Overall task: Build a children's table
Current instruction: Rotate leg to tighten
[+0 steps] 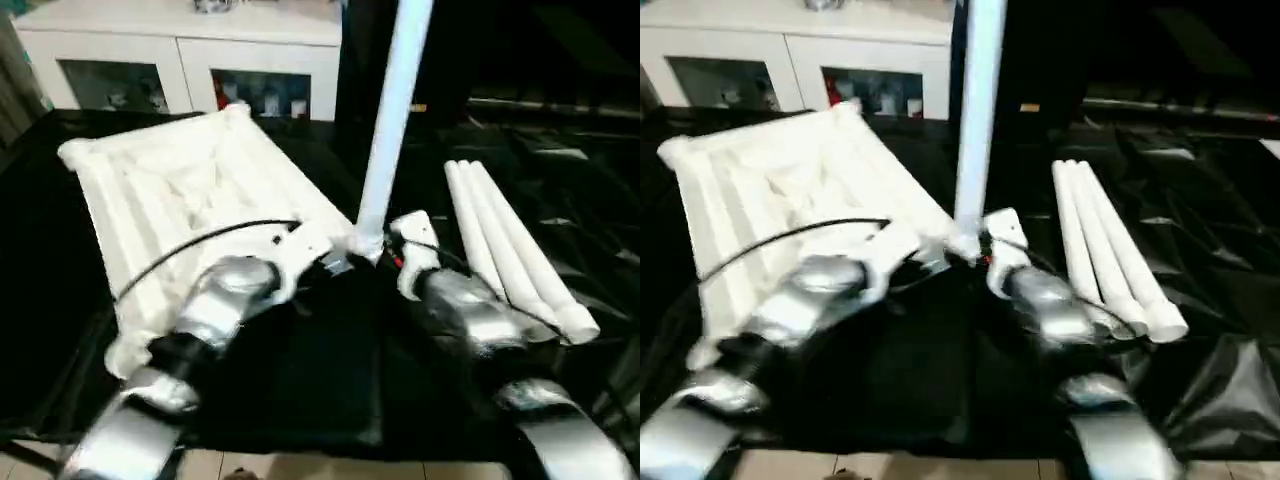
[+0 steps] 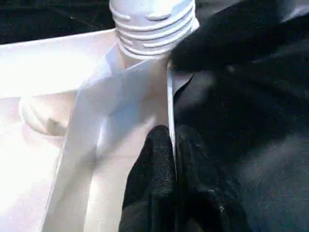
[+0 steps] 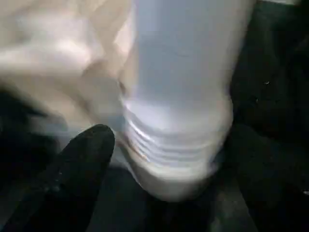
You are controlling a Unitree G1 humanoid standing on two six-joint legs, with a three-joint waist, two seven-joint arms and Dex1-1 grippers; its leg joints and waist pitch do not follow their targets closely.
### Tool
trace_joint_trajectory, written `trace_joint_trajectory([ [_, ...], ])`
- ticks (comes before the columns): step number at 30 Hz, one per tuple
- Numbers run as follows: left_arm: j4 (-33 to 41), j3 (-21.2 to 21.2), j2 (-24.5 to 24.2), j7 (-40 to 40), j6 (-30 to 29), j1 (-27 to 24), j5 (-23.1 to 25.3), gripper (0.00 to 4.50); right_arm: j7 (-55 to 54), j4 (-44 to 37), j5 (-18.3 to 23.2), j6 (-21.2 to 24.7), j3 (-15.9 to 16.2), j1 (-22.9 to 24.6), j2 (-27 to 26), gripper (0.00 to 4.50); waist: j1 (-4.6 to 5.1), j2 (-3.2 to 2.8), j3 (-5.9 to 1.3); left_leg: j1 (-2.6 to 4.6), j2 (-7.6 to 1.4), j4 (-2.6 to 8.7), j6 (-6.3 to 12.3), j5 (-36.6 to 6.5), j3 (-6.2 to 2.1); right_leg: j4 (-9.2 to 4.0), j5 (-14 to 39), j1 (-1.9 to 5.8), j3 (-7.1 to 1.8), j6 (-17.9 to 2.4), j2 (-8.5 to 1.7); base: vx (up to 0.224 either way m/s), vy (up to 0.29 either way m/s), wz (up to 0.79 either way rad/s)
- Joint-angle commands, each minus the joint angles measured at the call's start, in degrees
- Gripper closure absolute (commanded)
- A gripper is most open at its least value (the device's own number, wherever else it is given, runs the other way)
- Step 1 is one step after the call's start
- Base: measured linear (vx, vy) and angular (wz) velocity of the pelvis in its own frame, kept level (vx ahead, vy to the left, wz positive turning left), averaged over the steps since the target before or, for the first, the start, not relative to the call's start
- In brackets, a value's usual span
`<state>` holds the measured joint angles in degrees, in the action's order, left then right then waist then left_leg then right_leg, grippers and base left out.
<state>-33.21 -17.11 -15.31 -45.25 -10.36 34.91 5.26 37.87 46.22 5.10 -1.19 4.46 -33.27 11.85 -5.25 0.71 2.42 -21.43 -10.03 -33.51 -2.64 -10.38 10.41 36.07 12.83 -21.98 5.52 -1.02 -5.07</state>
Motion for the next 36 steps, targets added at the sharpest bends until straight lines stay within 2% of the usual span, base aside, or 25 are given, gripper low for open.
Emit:
trace_joint_trajectory([
  [1, 2.2, -1.0, -1.0, -5.2, 2.4, -1.8, -2.1, 4.5, 4.5, -3.4, 0.0, 0.4, 1.5, 0.4, 1.7, 0.53, -0.15, 0.35, -3.3, 0.36, -3.73, 3.59, 5.41, -6.8, -1.35, -4.16, 0.8, 2.78, -3.57, -12.8, -4.67, 0.0, 0.0, 0.0],
  [4, 6.0, -2.3, -3.9, -11.2, 2.3, -3.4, -3.3, 4.5, 8.6, -5.7, -0.2, 0.6, 1.9, 1.1, 4.3, 0.53, 0.06, 0.19, -3.26, 0.52, -3.87, 3.59, 5.42, -6.9, -1.23, -4.0, 0.1, 2.64, -3.61, -14.1, -4.54, 0.0, 0.0, 0.0],
  [7, 8.0, -2.6, -4.9, -13.5, 1.8, -4.2, -4.0, 4.5, 10.7, -7.1, -0.1, 1.2, 2.0, 1.4, 5.3, 0.53, 0.07, 0.21, -3.25, 0.59, -3.91, 3.59, 5.33, -7.0, -1.19, -3.96, -0.1, 2.69, -3.66, -14.7, -4.61, 0.0, 0.0, 0.0],
  [9, 11.1, -2.8, -5.9, -16.8, 1.2, -5.4, -5.6, 4.5, 14.6, -10.2, 1.1, 3.2, 3.1, 2.0, 6.5, 0.53, 0.03, 0.32, -3.1, 0.56, -3.94, 3.66, 5.2, -7.5, -1.11, -4.08, 0.8, 2.72, -3.66, -14.8, -4.55, 0.0, 0.0, 0.0],
  [12, 11.4, -2.9, -6.0, -17.2, 1.1, -5.5, -5.7, 4.5, 17.1, -11.7, 1.3, 3.9, 4.4, 2.6, 6.8, 0.53, -0.05, 0.39, -3.08, 0.79, -4.0, 3.65, 4.96, -7.8, -1.04, -4.18, 1.5, 2.52, -3.74, -14.6, -4.51, 0.0, 0.0, 0.0],
  [17, 12.4, -2.8, -6.0, -17.7, 0.4, -5.9, -5.7, 4.5, 18.7, -12.6, 1.6, 4.0, 4.7, 2.9, 5.9, 0.53, -0.38, 0.47, -3.01, 0.78, -4.05, 3.74, 4.26, -8.1, -1.07, -4.22, 3.0, 2.47, -3.8, -14.2, -4.7, 0.0, 0.0, 0.0],
  [23, 13.6, -3.0, -6.2, -18.3, -0.4, -6.4, -5.7, 4.5, 19.4, -12.9, 1.8, 4.8, 5.1, 2.8, 5.1, 0.53, -0.62, 0.43, -3.11, 0.69, -3.92, 3.68, 4.09, -7.2, -1.08, -4.04, 1.9, 2.58, -3.77, -14.0, -4.68, 0.0, 0.0, 0.0],
  [36, 13.3, -2.8, -6.4, -18.6, -0.9, -6.4, -5.2, 4.5, 20.8, -14.3, 2.4, 7.0, 5.0, 3.9, 5.4, 1.64, -0.64, 0.42, -3.31, 0.67, -3.86, 3.44, 4.55, -5.7, -1.08, -3.71, -0.6, 2.7, -3.68, -14.3, -4.57, 0.0, 0.0, 0.0],
])
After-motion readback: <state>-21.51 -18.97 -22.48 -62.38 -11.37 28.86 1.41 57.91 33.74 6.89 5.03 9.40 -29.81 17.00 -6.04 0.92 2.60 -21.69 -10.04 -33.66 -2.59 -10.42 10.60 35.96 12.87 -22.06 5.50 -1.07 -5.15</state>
